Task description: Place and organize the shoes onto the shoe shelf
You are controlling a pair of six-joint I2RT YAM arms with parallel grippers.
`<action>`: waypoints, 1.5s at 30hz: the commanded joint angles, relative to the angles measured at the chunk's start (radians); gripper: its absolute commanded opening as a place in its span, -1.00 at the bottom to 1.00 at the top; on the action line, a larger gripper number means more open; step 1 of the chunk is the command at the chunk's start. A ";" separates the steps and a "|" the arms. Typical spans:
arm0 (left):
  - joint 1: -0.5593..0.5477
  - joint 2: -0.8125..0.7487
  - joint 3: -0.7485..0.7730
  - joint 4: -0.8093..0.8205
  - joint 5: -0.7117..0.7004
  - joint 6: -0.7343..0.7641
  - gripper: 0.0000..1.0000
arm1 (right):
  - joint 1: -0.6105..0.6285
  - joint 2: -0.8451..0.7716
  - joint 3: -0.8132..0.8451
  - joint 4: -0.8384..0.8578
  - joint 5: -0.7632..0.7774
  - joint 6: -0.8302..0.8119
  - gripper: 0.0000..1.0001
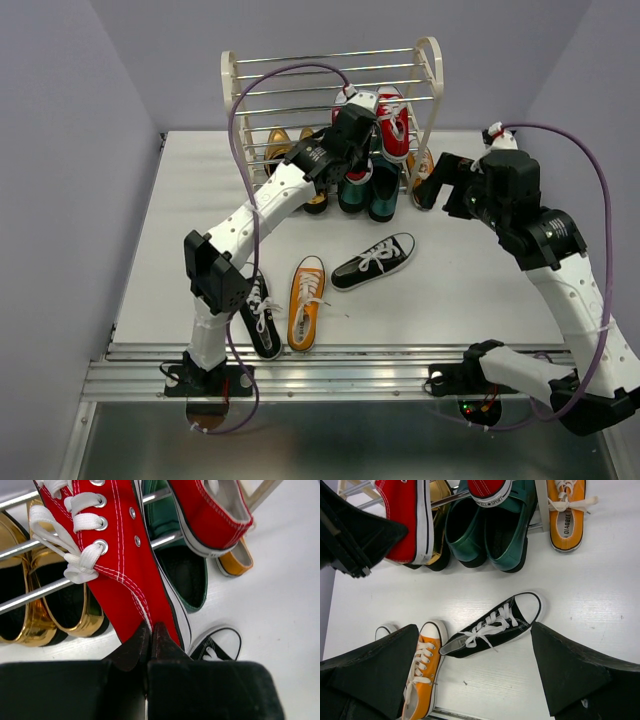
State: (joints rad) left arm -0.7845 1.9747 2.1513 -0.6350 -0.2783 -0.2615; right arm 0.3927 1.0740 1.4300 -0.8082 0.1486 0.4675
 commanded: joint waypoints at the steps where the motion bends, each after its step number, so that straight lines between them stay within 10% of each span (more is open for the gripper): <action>1: 0.021 -0.016 0.099 0.195 -0.064 0.060 -1.00 | -0.003 -0.040 0.003 -0.032 -0.023 0.002 1.00; 30: 0.060 0.168 0.189 0.368 -0.039 0.097 -1.00 | -0.003 -0.181 -0.063 -0.108 0.092 0.065 1.00; 35: 0.062 0.170 0.199 0.341 -0.045 0.103 0.39 | -0.003 -0.180 -0.072 -0.103 0.092 0.076 1.00; 45: 0.015 0.012 0.052 0.275 -0.041 0.160 0.56 | -0.003 -0.180 -0.108 -0.072 0.083 0.089 1.00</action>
State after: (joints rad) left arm -0.7349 2.1456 2.2433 -0.3592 -0.2977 -0.1493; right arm 0.3927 0.9039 1.3354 -0.9127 0.2207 0.5446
